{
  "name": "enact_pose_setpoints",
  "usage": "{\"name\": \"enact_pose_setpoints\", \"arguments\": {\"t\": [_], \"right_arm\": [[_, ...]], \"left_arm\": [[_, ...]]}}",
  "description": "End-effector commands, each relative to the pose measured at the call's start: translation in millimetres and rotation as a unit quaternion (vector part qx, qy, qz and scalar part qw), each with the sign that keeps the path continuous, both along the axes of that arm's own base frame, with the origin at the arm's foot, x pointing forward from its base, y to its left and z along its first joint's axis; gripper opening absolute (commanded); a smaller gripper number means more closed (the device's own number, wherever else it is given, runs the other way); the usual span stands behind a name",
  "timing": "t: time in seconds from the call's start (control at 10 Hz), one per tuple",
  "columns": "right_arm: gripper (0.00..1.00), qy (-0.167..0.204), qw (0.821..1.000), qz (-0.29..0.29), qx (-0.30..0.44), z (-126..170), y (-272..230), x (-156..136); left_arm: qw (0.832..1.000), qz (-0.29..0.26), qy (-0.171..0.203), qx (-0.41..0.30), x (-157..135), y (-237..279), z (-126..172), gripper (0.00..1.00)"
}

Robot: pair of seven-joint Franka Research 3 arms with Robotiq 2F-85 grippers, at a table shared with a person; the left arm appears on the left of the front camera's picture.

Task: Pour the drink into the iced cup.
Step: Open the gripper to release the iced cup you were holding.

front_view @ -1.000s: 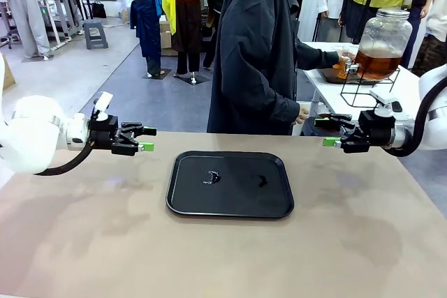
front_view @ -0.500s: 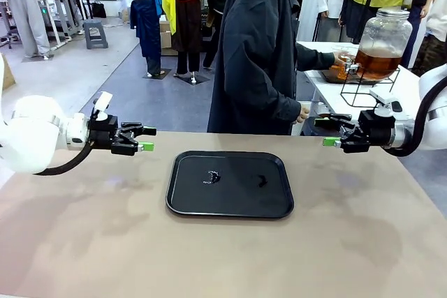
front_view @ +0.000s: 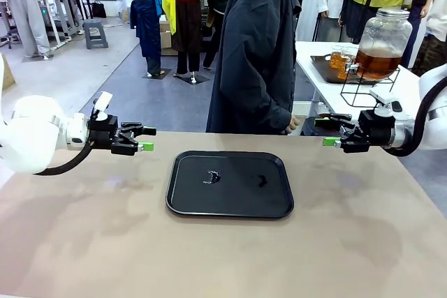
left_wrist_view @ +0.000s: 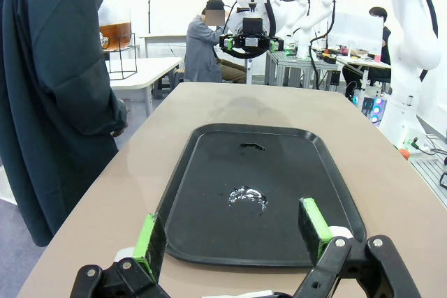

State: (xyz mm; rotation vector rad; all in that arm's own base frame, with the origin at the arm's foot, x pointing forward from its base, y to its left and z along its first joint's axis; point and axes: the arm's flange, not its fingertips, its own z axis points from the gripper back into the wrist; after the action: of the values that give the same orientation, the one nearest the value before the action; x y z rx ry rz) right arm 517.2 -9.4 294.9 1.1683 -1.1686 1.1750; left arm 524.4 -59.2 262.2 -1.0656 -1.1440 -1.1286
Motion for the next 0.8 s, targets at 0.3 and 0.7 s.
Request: {"name": "enact_pose_setpoints", "arguments": {"t": [0.3,0.7], "right_arm": [[1.0,-0.002,1.0,0.0,0.003,3.2,2.1,1.8],[1.0,-0.002,1.0,0.0,0.003,3.2,2.1,1.8]], "left_arm": [[1.0,0.002,-0.001,-0.003,-0.3,0.7,1.0,1.0],[1.0,0.002,-0.001,-0.003,-0.3,0.7,1.0,1.0]]}}
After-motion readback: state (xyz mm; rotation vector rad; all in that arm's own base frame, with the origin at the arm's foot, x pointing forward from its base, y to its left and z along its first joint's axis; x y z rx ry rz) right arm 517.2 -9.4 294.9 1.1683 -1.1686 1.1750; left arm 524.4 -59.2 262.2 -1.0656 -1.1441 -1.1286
